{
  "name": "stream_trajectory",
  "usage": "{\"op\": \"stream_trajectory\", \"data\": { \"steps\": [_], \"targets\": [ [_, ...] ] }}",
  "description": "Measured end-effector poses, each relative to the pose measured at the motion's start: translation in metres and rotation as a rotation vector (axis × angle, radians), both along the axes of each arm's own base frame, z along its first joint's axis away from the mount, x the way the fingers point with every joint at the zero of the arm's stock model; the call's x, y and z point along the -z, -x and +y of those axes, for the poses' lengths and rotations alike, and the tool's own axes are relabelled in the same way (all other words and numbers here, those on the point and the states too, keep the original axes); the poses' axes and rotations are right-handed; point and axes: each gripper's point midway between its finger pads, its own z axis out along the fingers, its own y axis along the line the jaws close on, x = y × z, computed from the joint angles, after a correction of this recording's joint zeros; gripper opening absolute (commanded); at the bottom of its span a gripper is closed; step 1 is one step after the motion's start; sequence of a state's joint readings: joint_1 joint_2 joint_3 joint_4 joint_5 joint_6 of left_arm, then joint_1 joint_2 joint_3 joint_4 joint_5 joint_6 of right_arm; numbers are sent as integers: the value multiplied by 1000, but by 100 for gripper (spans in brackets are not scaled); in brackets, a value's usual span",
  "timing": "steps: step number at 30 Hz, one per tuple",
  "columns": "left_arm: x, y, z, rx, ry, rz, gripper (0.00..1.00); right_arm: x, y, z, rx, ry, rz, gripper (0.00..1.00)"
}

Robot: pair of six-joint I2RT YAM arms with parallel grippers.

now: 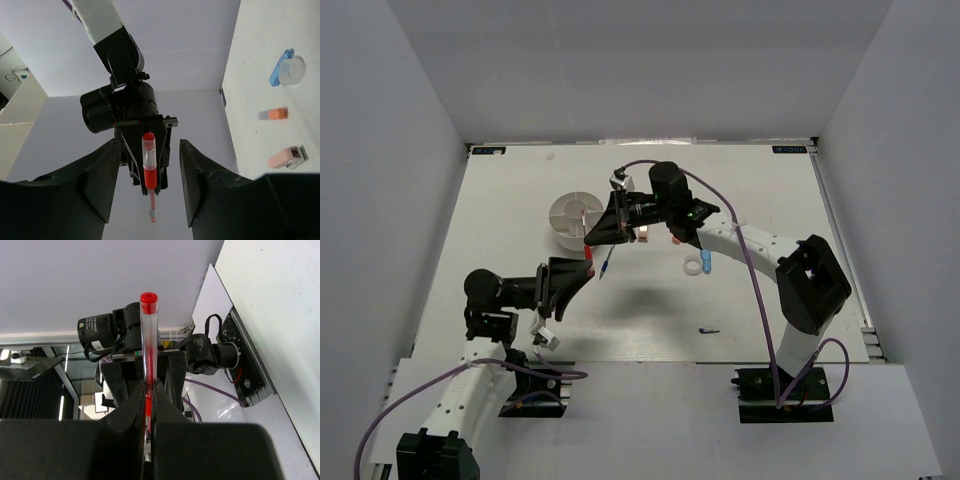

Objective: Sort the stationery into containers
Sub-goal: Place the pen in the storage box.

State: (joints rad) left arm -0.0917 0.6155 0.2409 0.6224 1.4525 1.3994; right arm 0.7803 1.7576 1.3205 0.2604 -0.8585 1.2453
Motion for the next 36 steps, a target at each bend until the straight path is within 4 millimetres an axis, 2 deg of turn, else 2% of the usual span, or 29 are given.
{"op": "stream_trajectory", "data": {
  "steps": [9,12,13,15,16,18,20,21,23,24,26,27,28,30,34,36],
  "targets": [
    [5,0,-4,21,-9,-10,47,-11,5,6,-16,-19,-24,0],
    [1,0,-5,24,-9,-30,34,-10,6,6,-16,-19,-29,0],
    [-1,1,-5,25,-9,-42,23,-10,6,7,-17,-19,-30,0],
    [-3,1,-6,27,-9,-50,15,-9,5,7,-15,-17,-33,0],
    [-3,1,-6,27,-9,-51,8,-8,5,7,-16,-16,-32,0],
    [-3,0,-7,29,-10,-51,2,-8,5,7,-16,-15,-32,0],
    [-3,0,-7,29,-9,-55,0,-8,5,7,-15,-15,-32,0],
    [-3,0,-7,29,-9,-57,0,-8,5,7,-15,-15,-32,3],
    [-3,1,-7,30,-9,-57,0,-8,5,7,-14,-14,-31,17],
    [-3,1,-8,31,-9,-55,0,-8,5,7,-15,-13,-31,34],
    [-2,1,-8,33,-9,-53,0,-7,4,7,-7,-10,-29,57],
    [-2,2,-9,37,-9,-52,0,-7,2,7,0,-7,-27,74],
    [-2,3,-9,38,-10,-51,0,-6,0,6,7,-4,-27,80],
    [-2,5,-9,40,-10,-48,0,-6,-6,5,23,-1,-40,89],
    [-2,8,-9,38,-14,41,0,-1,-39,-13,102,11,-87,89],
    [-15,6,-8,17,4,132,0,1,-65,-30,158,16,-127,87]
  ]
}}
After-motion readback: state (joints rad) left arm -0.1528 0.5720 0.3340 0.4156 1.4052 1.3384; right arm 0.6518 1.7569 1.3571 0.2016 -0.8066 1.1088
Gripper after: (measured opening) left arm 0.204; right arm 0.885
